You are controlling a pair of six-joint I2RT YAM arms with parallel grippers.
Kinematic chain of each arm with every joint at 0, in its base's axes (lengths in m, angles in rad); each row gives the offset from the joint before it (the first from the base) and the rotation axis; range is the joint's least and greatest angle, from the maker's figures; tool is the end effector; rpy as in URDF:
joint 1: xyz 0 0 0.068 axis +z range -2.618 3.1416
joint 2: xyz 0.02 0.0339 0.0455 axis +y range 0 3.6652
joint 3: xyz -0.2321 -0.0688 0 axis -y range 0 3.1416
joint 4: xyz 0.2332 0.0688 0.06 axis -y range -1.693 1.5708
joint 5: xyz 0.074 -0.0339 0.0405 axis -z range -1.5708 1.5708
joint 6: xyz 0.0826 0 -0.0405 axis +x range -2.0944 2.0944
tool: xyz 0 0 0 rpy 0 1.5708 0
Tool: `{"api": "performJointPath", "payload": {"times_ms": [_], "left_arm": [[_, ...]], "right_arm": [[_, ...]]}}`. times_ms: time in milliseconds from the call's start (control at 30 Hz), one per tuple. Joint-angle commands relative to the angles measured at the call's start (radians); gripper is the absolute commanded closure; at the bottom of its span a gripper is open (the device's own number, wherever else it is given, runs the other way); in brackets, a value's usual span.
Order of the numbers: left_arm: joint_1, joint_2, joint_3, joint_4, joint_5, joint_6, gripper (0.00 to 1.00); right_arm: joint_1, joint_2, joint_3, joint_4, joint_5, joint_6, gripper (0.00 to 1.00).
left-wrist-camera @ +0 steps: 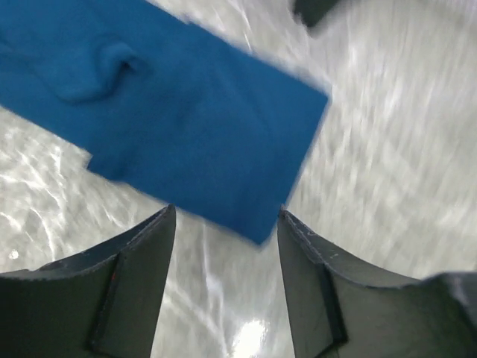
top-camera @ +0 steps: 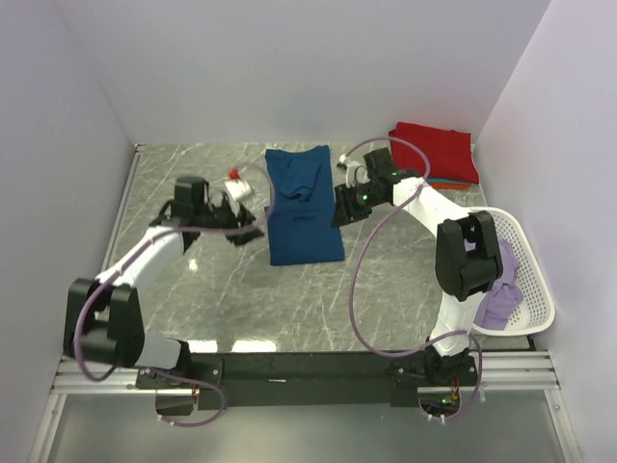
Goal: Fold and stack the t-shirts
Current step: Fold the tshirt
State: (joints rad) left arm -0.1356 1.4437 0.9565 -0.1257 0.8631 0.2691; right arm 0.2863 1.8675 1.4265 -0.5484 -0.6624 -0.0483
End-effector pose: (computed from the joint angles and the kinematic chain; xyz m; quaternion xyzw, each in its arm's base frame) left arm 0.3177 -0.1067 0.2141 0.3508 0.7509 -0.3425 0.4424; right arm 0.3701 0.1619 0.1739 -0.2428 0.8778 0.3415 0.2321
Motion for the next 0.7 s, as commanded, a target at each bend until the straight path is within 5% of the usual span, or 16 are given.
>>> {"api": "performJointPath", "payload": {"times_ms": [0,300,667], "left_arm": [[-0.082,-0.075,-0.146,-0.198,-0.145,0.473,0.39],[-0.307,-0.108,-0.306,0.027,-0.294,0.545,0.50],[-0.351,-0.020,-0.305,0.069,-0.346,0.693,0.55]], "right_arm": [[0.028,0.012,-0.040,-0.140,0.122,-0.085,0.56],[0.031,0.019,-0.167,-0.101,0.129,-0.024,0.55],[0.070,-0.264,-0.359,0.175,0.191,-0.424,0.44]]}}
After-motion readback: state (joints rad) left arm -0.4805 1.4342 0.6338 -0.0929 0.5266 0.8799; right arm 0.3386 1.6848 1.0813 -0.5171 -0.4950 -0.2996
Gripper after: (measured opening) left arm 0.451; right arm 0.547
